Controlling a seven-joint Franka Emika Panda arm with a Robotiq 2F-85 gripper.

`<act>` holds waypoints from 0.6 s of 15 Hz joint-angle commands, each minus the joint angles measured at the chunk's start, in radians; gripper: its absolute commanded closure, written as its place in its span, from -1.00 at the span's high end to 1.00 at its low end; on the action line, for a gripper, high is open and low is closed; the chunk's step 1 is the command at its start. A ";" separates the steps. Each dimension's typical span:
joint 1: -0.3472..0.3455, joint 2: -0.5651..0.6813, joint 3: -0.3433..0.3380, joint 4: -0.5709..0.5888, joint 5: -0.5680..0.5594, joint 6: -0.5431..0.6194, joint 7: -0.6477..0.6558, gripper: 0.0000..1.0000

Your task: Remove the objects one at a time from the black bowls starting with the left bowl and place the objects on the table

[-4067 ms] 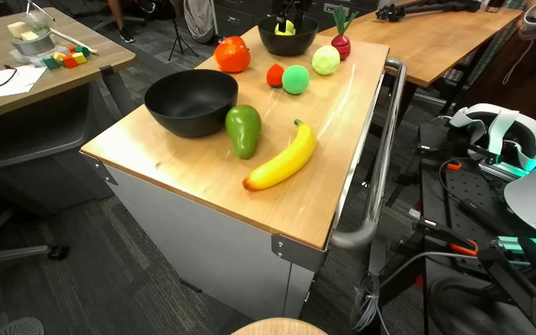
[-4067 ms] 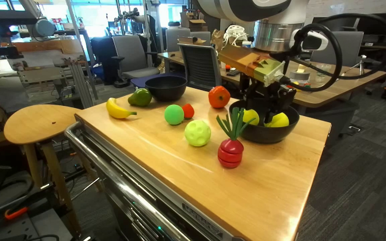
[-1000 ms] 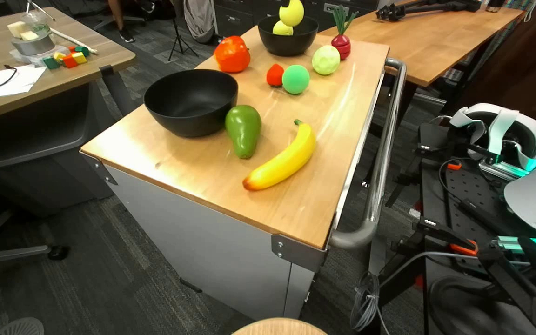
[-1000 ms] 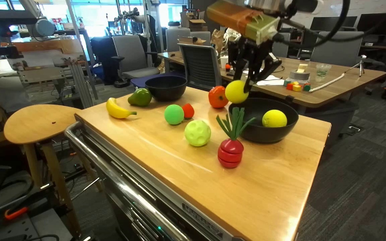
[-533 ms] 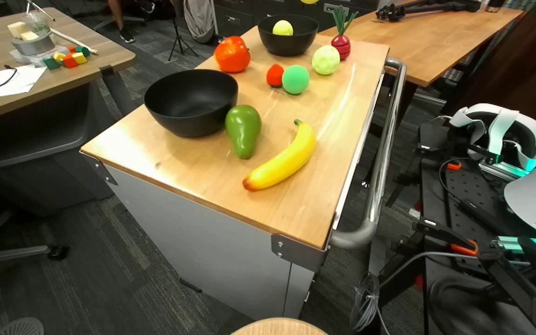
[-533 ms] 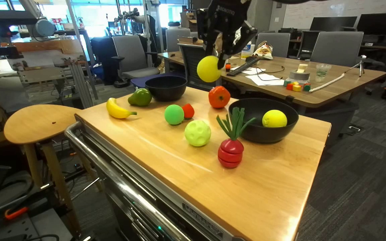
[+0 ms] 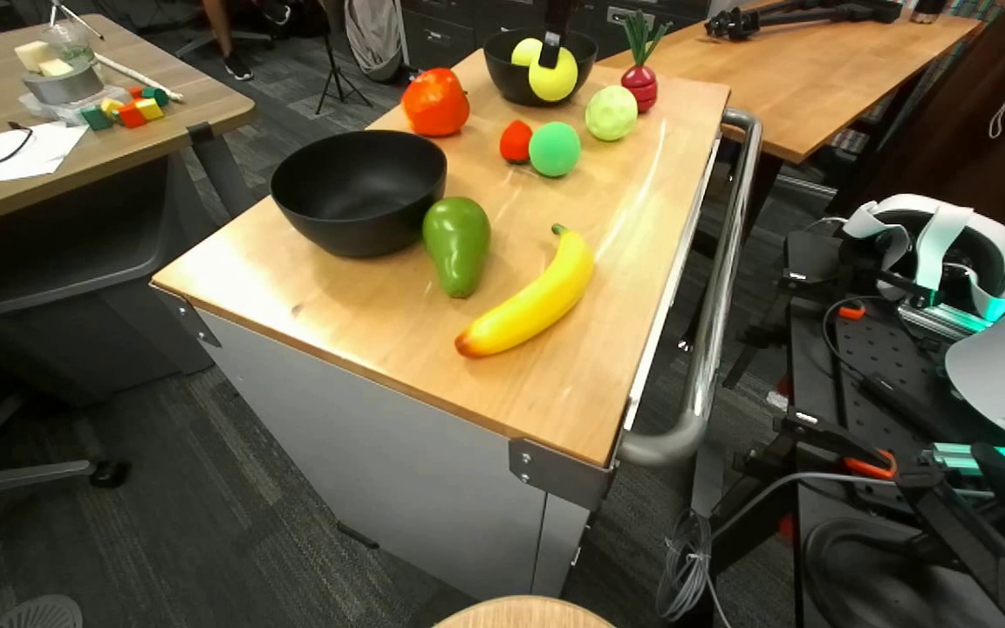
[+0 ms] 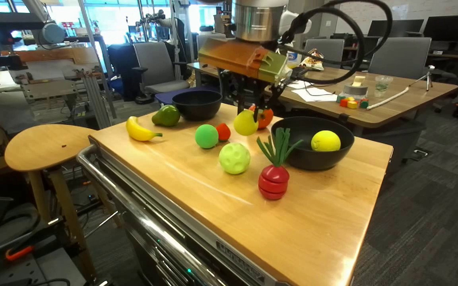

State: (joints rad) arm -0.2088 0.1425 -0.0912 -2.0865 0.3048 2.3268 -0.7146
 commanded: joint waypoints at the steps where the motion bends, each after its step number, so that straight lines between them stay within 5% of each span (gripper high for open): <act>1: 0.004 -0.002 0.022 -0.051 0.061 0.108 -0.087 -0.74; 2: 0.004 0.000 0.028 -0.057 0.067 0.121 -0.094 0.26; 9: 0.006 -0.103 0.009 -0.049 -0.009 0.050 -0.030 1.00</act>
State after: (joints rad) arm -0.2061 0.1343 -0.0676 -2.1284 0.3214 2.4186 -0.7719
